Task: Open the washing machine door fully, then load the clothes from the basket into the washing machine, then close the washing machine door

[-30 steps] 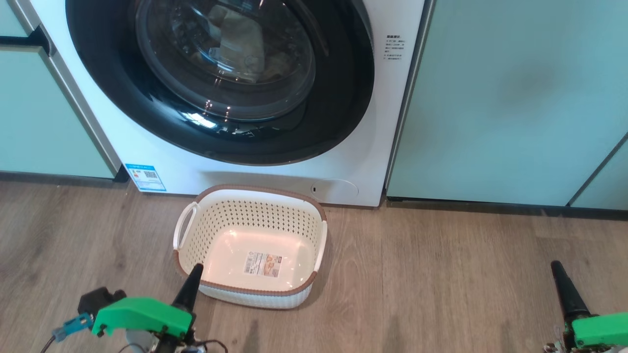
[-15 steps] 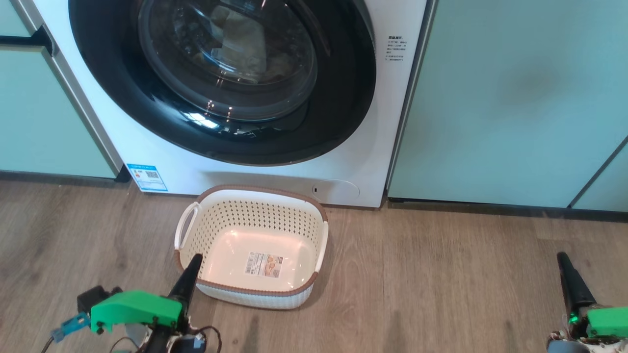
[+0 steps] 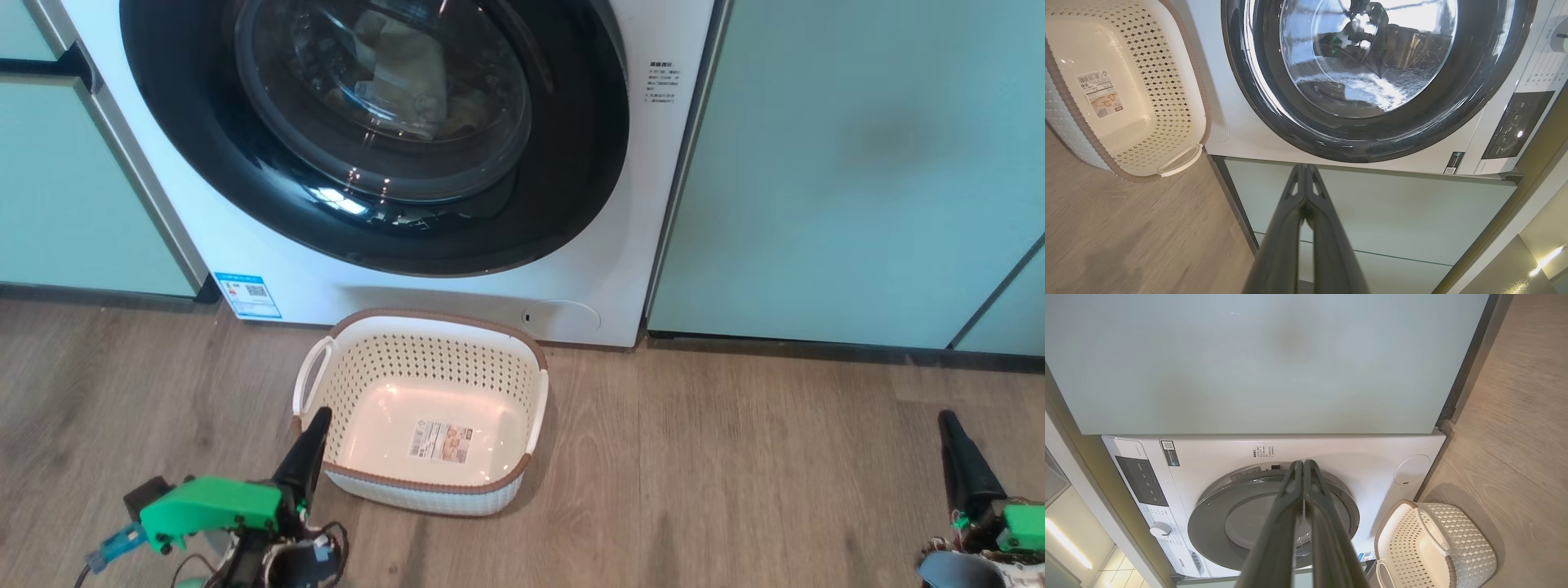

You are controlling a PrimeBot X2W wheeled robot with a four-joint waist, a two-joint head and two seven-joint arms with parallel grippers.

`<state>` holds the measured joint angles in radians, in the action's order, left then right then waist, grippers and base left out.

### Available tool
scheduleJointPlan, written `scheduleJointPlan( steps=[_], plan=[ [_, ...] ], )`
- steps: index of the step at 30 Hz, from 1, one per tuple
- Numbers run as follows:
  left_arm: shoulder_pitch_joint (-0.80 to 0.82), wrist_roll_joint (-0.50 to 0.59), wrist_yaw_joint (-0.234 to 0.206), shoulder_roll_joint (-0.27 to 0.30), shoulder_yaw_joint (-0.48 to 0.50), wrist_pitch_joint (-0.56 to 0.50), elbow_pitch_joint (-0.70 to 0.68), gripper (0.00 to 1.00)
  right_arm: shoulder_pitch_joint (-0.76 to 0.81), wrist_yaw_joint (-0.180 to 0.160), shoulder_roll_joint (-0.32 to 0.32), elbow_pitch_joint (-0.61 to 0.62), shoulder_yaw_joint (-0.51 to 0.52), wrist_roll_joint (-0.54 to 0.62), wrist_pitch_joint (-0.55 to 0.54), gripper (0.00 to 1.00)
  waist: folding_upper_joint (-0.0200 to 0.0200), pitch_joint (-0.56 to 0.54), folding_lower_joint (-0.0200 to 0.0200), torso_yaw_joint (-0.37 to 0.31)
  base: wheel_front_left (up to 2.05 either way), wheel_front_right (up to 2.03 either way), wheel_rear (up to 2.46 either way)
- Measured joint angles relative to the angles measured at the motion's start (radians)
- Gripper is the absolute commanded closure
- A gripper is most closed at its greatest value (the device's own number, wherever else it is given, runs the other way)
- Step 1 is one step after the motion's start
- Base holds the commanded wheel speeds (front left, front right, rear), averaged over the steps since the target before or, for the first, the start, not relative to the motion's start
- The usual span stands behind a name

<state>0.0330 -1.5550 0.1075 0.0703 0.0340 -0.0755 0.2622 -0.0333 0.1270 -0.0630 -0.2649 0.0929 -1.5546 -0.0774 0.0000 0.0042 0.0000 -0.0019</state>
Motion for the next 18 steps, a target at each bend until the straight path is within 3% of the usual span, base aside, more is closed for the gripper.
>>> scheduleJointPlan(
  steps=[7,18],
  plan=[
    [0.021,-0.068,0.015,-0.011,0.019,-0.014,0.009,1.0,-0.018,0.0,0.002,-0.011,0.008,-0.068,-0.009,1.0,0.0,-0.001,0.0,0.002,0.0,0.0,0.0],
    [0.021,-0.067,0.015,-0.014,0.025,-0.014,0.01,1.0,-0.02,0.0,0.003,-0.011,0.012,-0.069,-0.011,1.0,0.0,-0.001,0.0,0.002,0.0,0.0,0.0]
  ],
)
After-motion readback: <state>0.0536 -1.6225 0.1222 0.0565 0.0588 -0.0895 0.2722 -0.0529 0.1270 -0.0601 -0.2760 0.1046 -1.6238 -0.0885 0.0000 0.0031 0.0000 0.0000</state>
